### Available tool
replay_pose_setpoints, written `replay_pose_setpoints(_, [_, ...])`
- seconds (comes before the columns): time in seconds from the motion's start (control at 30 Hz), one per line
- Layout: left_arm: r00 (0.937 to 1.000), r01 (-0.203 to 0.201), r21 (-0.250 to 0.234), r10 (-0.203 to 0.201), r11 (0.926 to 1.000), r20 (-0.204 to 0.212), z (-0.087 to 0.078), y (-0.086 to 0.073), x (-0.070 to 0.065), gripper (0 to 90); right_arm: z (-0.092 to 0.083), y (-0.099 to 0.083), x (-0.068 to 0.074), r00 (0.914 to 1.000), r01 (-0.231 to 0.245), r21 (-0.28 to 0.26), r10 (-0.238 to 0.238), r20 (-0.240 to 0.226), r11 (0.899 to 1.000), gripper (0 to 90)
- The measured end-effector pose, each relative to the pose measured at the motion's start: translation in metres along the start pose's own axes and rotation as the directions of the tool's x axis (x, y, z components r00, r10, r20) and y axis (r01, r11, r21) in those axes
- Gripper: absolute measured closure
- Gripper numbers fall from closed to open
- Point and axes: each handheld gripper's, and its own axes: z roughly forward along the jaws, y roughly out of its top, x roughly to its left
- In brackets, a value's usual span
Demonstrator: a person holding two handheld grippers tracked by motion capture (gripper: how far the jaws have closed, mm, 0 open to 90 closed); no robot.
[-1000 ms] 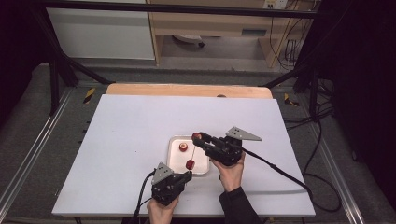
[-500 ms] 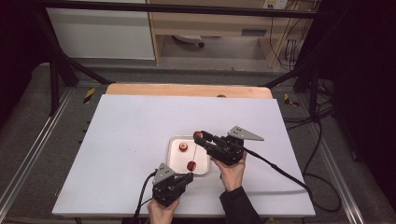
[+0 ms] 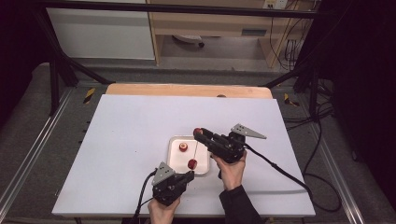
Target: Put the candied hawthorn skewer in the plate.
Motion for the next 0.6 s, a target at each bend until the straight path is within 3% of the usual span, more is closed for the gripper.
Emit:
replay_pose_setpoints(0.37, [1.0, 0.002, 0.004, -0.002, 1.0, -0.002, 0.0012, -0.0004, 0.0004, 88.3, 0.0019, -0.0028, -0.0002, 1.0, -0.001, 0.006, 0.001, -0.004, 1.0, 62.1])
replay_pose_setpoints(0.6, [0.9996, 0.027, 0.006, -0.027, 0.9996, 0.006, 0.002, -0.0015, 0.002, 88.3, 0.0019, -0.0031, 0.0, 1.0, -0.005, 0.01, 0.005, -0.008, 1.0, 62.1])
